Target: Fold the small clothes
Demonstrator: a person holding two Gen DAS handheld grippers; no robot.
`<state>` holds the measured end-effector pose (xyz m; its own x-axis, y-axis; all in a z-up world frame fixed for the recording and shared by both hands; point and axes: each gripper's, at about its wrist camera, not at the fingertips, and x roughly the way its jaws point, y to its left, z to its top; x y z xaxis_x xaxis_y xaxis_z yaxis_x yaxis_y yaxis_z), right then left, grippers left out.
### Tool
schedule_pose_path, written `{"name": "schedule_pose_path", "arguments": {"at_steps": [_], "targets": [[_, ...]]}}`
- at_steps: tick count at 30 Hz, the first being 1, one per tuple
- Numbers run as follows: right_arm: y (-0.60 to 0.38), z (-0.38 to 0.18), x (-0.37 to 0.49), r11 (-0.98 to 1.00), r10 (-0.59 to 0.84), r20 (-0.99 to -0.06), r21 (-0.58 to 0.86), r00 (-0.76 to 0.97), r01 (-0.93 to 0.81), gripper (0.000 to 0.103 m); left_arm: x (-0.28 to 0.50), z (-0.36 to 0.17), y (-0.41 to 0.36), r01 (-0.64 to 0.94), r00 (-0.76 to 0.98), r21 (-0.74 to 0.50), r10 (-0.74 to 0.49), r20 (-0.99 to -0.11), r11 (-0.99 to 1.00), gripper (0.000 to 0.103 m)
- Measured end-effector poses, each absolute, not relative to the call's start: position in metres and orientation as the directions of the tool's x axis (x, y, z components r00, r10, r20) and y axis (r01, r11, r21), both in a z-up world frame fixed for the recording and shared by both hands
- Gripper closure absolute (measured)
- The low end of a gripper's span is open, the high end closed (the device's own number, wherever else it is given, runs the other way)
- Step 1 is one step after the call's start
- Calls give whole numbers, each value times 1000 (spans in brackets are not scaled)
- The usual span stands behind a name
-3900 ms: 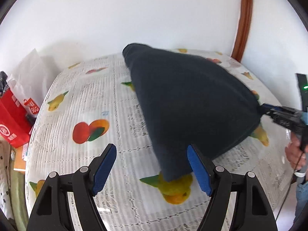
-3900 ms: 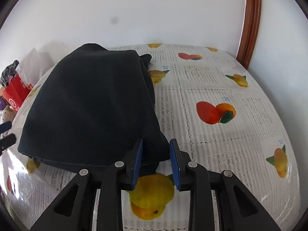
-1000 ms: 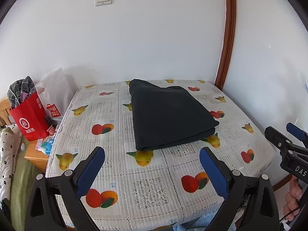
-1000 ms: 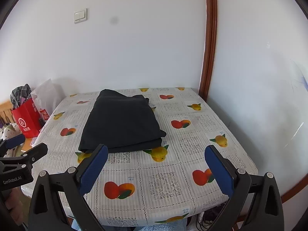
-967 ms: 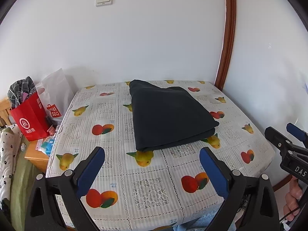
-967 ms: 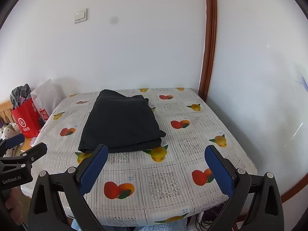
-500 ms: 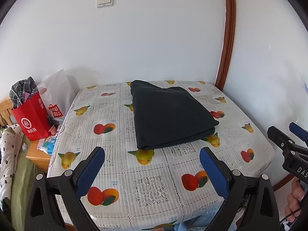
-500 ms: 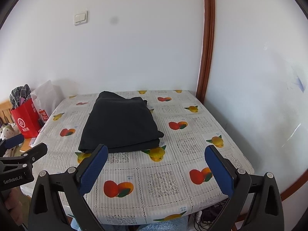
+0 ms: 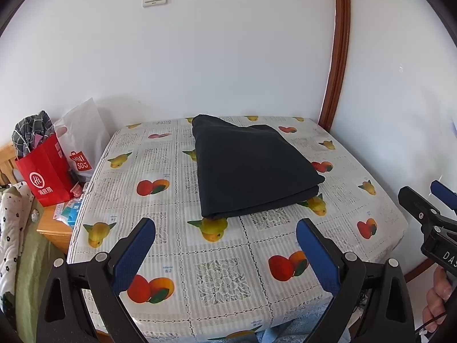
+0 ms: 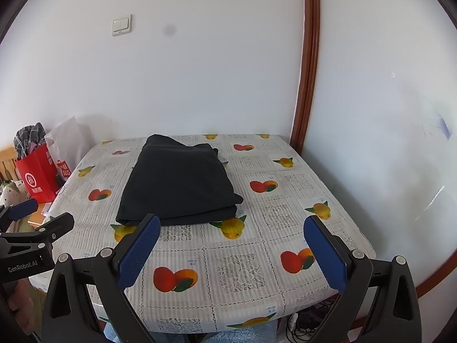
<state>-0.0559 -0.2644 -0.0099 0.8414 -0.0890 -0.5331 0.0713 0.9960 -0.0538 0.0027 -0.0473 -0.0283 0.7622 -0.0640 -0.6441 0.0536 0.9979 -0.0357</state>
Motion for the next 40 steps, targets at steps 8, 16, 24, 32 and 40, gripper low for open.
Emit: {"name": "schedule_pose_path", "arguments": {"at_steps": [8, 16, 24, 32, 40], "targets": [[-265, -11, -56, 996, -93, -531, -56, 842, 74, 4, 5, -30, -49, 59, 757, -35, -68, -650, 998, 3], [-267, -10, -59, 995, -102, -524, -59, 846, 84, 4, 3, -28, -51, 67, 760, -27, -69, -646, 997, 3], [-267, -9, -61, 995, -103, -520, -59, 848, 85, 4, 2, -26, -49, 71, 764, -27, -72, -641, 997, 3], [-267, -7, -62, 995, -101, -520, -62, 848, 80, 4, 2, -26, -49, 71, 765, -24, -69, -641, 997, 3], [-266, -8, -61, 995, -96, -518, -72, 850, 69, 4, 2, -27, -48, 72, 767, -18, -67, -638, 997, 3]]}}
